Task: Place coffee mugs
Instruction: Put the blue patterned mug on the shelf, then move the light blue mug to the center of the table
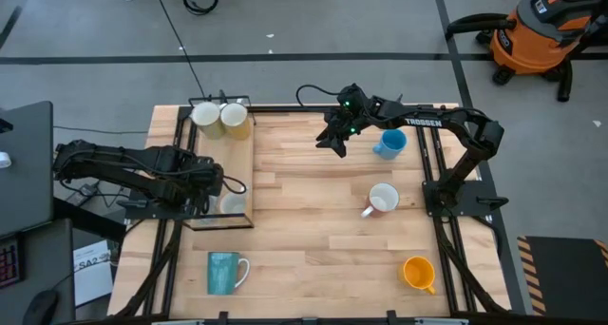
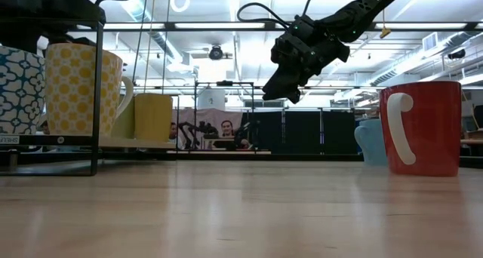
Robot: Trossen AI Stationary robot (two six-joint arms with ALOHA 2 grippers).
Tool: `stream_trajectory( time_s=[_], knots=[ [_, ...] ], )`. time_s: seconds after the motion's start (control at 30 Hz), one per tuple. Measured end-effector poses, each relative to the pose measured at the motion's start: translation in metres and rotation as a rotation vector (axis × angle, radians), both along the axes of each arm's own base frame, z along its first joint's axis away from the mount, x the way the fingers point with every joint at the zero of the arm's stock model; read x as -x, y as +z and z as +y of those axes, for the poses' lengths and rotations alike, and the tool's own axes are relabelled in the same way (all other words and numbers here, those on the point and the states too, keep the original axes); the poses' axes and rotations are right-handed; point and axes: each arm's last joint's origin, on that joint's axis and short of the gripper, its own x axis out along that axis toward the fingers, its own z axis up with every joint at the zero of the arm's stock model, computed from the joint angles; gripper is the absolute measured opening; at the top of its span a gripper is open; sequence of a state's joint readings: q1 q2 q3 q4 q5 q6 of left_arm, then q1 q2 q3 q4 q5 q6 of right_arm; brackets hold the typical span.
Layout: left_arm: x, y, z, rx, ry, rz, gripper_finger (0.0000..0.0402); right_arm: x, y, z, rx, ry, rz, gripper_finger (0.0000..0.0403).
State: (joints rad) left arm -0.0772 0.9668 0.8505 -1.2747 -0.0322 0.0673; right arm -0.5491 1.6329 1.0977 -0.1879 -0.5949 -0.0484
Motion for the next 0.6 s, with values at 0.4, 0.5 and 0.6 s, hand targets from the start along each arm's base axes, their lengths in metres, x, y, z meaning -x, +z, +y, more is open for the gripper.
stream_trajectory(
  time_s=[0.4, 0.5, 0.6],
  knots=[
    [0.005, 0.031, 0.0, 0.001, 0.003, -0.012, 0.0183, 0.0, 0.0, 0.0, 0.006, 0.004, -0.001, 0.0151],
    [0.009, 0.042, 0.001, 0.001, 0.003, -0.003, 0.0183, 0.0, 0.0, 0.0, 0.006, 0.004, -0.001, 0.0151],
    [0.012, 0.055, 0.001, 0.003, 0.006, -0.017, 0.0183, 0.0, 0.0, 0.0, 0.006, 0.004, -0.001, 0.0151]
  ],
)
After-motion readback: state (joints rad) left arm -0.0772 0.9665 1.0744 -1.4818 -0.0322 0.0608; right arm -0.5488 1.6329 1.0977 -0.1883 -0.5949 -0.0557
